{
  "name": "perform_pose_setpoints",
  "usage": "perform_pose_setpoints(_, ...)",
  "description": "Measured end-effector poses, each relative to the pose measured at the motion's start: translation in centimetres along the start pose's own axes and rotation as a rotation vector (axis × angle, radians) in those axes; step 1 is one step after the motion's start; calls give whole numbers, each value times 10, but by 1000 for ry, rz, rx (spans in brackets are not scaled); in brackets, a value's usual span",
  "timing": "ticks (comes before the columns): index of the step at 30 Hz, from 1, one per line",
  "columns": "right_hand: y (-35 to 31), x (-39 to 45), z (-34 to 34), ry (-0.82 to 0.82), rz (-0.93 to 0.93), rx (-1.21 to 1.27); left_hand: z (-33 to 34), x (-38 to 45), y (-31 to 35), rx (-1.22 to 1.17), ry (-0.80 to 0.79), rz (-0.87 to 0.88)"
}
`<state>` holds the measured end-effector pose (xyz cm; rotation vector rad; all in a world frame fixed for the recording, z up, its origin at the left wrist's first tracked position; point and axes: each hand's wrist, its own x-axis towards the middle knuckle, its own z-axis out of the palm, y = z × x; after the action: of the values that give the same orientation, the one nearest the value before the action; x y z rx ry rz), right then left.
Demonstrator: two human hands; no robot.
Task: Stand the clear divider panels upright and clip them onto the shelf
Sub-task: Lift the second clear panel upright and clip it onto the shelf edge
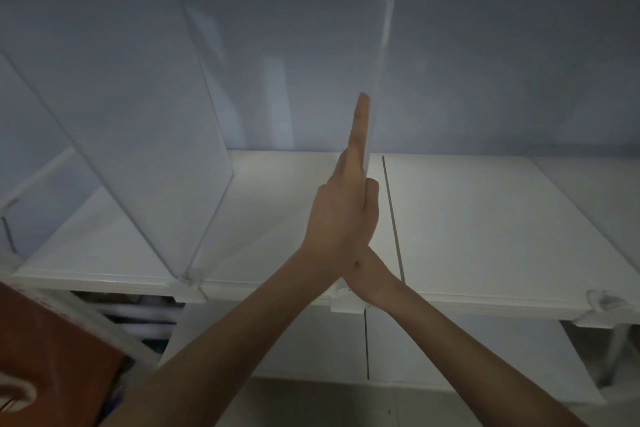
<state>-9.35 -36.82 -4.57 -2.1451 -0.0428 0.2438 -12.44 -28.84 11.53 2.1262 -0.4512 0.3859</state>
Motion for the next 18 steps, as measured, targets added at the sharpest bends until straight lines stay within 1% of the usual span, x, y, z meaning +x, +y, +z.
perform_pose_setpoints(2, -2, -2, 3, -31, -27, -30, 3, -2, -6, -38, -20, -43)
perform_pose_setpoints(4, -2, 1, 2, -23, -40, -45, 6, -2, -11, -50, -31, -97)
perform_pose_setpoints(7, 1, -2, -5, -90, -65, -86, 4, 2, -17, -106, -123, -36)
perform_pose_setpoints(8, 6, -8, -6, -115, -65, -58, 1, 5, -18, -140, -158, -12)
perform_pose_setpoints(10, 19, -19, -5, -129, -76, 93, -14, 17, -20, -194, -179, 40)
perform_pose_setpoints(11, 23, -26, -7, -99, -79, 159, -23, 23, -19, -230, -167, 89)
perform_pose_setpoints(13, 28, -37, -10, 51, -65, 275, -43, 38, -14, -294, -163, 204)
perform_pose_setpoints(15, 27, -48, -15, 187, 9, 450, -62, 57, -6, -311, -191, 281)
perform_pose_setpoints(16, 26, -54, -17, 186, 99, 594, -70, 66, -3, -299, -200, 305)
perform_pose_setpoints(18, 21, -64, -20, -3, 327, 875, -80, 82, 3, -243, -216, 363)
